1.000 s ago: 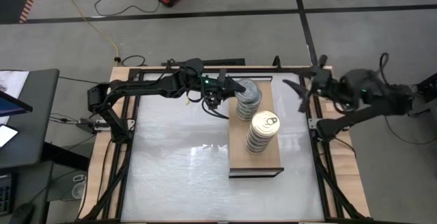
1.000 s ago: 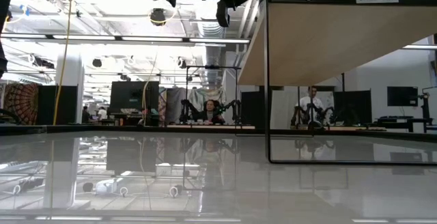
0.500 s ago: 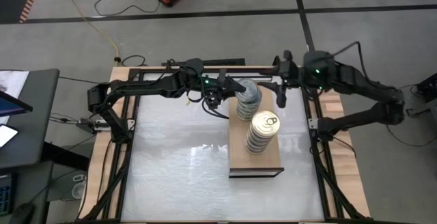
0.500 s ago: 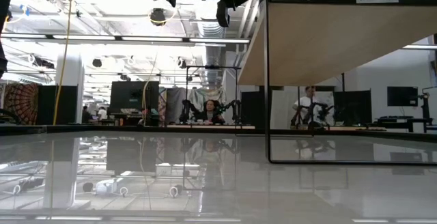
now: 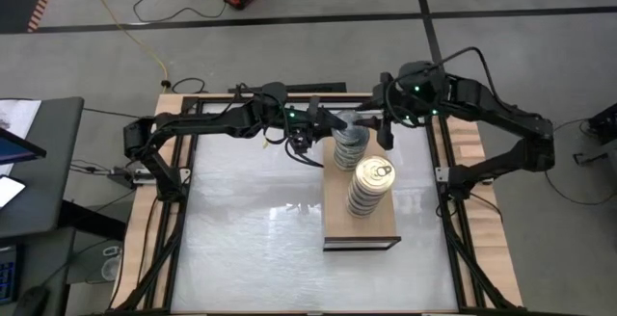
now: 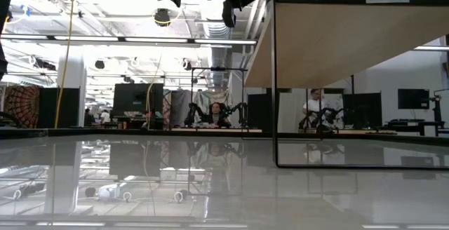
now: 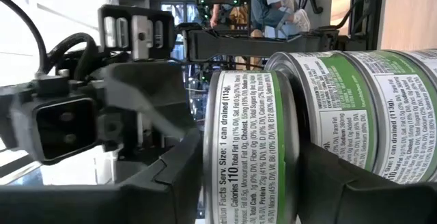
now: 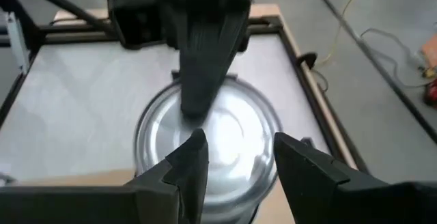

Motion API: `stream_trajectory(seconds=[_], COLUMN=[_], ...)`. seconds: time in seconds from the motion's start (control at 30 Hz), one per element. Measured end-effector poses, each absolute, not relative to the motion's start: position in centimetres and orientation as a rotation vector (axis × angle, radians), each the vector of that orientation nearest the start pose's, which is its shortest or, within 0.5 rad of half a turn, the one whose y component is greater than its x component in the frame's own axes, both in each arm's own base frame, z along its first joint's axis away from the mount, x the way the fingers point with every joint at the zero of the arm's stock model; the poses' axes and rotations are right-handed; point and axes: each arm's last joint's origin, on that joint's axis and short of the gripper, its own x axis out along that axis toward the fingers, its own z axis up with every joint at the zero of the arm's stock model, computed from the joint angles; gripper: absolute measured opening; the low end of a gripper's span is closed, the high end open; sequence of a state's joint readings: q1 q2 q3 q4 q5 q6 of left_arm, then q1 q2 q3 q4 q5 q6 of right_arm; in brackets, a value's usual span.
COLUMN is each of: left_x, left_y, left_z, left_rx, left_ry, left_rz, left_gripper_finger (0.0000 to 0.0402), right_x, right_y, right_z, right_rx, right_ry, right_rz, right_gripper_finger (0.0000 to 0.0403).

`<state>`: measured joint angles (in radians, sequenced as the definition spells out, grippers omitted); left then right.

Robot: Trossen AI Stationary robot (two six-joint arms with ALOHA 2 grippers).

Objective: Stack canned seafood by type on shelf
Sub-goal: Stack the green tuna can on top of the green tuna can

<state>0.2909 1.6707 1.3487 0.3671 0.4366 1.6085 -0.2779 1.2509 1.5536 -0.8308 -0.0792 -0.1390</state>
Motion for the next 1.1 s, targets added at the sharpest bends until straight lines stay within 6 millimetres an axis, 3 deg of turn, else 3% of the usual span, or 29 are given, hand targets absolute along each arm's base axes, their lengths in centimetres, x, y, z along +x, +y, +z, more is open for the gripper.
stream_trajectory(seconds=[0.33,1.1], left_x=[37.8,37.7], left_y=[10.0,10.1], left_z=[35.2,35.2], left_rx=[1.641,1.730], left_ry=[-0.181,-0.254], left_rz=[-0.083,-0.116], left_gripper_finger=[0.0242,0.0244], right_x=[22.8,21.8], right_y=[-6.2,-6.2], right_z=[43.2,42.7], right_rx=[-0.017,0.022], right_ry=[0.572,0.645], right_rz=[-0.126,-0.086], right_gripper_finger=[0.0193,0.0193])
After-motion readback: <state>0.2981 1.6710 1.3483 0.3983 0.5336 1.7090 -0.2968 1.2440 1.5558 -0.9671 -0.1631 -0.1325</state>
